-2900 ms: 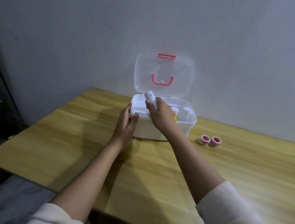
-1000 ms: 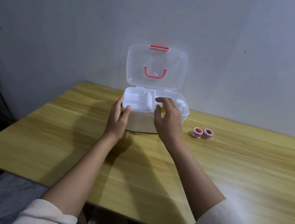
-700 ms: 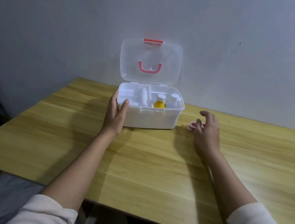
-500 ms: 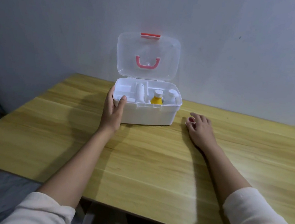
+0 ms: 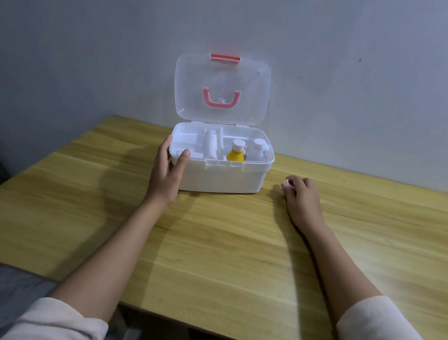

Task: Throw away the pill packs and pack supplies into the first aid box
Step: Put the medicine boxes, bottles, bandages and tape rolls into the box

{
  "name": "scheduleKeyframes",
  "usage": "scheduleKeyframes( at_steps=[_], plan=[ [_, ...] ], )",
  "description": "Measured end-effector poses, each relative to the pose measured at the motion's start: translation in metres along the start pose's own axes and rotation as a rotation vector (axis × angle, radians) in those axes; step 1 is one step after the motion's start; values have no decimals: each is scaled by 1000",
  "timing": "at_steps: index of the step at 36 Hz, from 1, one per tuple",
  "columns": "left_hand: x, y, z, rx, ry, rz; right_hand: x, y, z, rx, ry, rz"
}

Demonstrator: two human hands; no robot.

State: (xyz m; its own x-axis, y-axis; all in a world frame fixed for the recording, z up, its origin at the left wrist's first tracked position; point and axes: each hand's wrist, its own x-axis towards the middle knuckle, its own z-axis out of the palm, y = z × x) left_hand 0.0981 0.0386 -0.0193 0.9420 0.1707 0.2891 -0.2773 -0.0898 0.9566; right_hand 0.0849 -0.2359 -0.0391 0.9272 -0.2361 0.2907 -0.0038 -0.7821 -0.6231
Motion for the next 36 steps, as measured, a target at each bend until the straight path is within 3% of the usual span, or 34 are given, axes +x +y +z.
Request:
scheduleKeyframes(
  at_steps=[6,14,19,22,29,36],
  plan=[
    [-4,3,-2,-6,-27,7,3,-27,-18,190,106,-5],
    [-8,7,-7,-38,-62,-7,16,-127,-38,372,165,-251],
    [-7,10,-14,-98,-120,28,17,-189,-1,343,-68,-384],
    [-5,8,-16,-114,-124,30,23,-205,28,257,-223,-368],
    [0,3,-16,-82,-91,10,41,-208,62,-17,-352,-306],
    [1,0,-16,-84,-74,3,49,-208,61,-76,-418,-289]
  ],
)
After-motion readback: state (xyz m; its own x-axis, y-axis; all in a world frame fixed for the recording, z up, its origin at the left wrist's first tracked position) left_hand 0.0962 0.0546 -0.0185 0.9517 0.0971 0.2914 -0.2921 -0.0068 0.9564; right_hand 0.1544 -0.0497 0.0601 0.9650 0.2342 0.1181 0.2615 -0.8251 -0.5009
